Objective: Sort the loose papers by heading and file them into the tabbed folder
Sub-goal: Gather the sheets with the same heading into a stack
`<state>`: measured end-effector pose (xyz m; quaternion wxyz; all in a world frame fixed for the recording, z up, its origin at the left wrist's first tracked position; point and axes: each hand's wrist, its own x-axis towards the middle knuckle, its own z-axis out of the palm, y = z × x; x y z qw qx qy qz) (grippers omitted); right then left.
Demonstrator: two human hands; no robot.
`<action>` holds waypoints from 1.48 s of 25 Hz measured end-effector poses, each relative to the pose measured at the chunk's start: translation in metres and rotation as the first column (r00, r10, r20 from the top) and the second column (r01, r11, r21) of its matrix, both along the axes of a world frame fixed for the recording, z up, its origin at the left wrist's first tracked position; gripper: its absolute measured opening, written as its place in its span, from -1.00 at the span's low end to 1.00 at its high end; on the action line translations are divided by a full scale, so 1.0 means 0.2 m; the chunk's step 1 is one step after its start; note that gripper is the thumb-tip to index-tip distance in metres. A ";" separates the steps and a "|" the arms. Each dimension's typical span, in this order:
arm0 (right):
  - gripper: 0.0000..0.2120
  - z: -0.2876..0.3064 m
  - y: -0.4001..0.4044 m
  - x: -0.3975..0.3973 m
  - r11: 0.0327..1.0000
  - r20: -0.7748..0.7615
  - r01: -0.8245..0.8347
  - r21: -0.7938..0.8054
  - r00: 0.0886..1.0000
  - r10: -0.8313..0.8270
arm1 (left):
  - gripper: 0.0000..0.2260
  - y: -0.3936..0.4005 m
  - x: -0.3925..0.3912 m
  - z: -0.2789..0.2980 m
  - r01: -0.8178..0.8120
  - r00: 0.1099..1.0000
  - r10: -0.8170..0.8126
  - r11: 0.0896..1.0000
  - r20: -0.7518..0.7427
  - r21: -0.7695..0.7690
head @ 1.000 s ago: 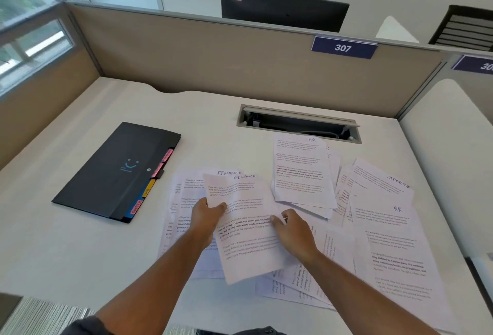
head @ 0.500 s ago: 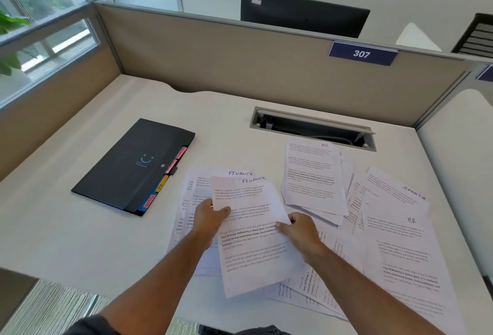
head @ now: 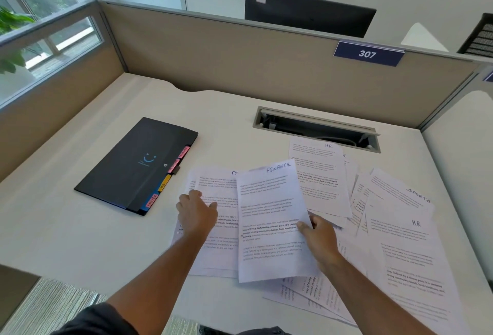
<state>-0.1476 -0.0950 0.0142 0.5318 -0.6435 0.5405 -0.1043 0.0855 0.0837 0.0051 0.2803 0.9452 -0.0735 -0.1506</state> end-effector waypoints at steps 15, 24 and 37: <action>-0.91 0.01 -0.06 -0.10 0.990 -0.019 0.141 -0.019 0.990 -0.141 | -0.17 0.00 0.10 -0.04 0.058 0.995 -0.029 0.949 -0.098 0.309; -0.92 0.05 -0.05 -0.10 0.990 0.013 0.141 0.000 0.990 -0.141 | -0.10 0.00 0.12 -0.03 0.003 0.986 0.043 0.961 -0.158 0.277; -0.93 0.03 -0.09 -0.13 0.985 0.020 0.173 0.021 0.985 -0.173 | -0.97 0.05 0.13 0.01 -0.126 0.984 0.120 0.991 -0.129 -0.038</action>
